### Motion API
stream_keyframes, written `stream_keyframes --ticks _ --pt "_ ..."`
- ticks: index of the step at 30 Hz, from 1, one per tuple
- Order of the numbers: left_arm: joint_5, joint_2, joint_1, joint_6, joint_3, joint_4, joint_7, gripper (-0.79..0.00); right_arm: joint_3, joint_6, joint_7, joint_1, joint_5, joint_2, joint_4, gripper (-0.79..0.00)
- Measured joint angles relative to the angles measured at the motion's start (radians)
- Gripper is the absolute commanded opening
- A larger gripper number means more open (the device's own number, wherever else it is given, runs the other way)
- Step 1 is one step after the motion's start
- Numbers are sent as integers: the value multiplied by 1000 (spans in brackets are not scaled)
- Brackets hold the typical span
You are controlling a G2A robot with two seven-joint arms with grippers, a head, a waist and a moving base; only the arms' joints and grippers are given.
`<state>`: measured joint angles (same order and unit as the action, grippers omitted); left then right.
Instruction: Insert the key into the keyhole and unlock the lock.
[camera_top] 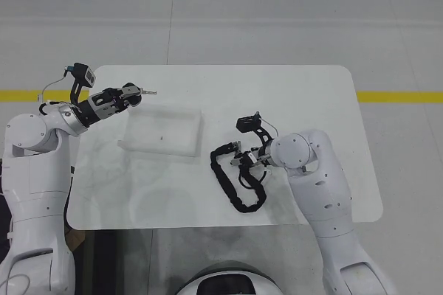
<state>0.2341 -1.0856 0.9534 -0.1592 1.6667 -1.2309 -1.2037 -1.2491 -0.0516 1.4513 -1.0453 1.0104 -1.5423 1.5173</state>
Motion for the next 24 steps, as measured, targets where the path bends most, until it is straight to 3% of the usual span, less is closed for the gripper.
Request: stream_keyframes --ticks 7,8,15,16,17,24 --pt "0 0 0 0 0 0 0 -785 31 -3 -12 9 11 -7 -23 -437" --pt "0 0 0 0 0 0 0 -785 34 -4 -17 12 15 -7 -30 -529" --pt "0 0 0 0 0 0 0 -785 42 -3 -31 30 48 -13 -78 -545" --pt "0 0 0 0 0 0 0 -785 41 -1 -33 31 48 -14 -82 -628" --pt "0 0 0 0 0 0 0 -785 39 0 -35 32 48 -14 -84 -785" --pt "0 0 0 0 0 0 0 -785 15 6 -74 39 49 -17 -97 -785"
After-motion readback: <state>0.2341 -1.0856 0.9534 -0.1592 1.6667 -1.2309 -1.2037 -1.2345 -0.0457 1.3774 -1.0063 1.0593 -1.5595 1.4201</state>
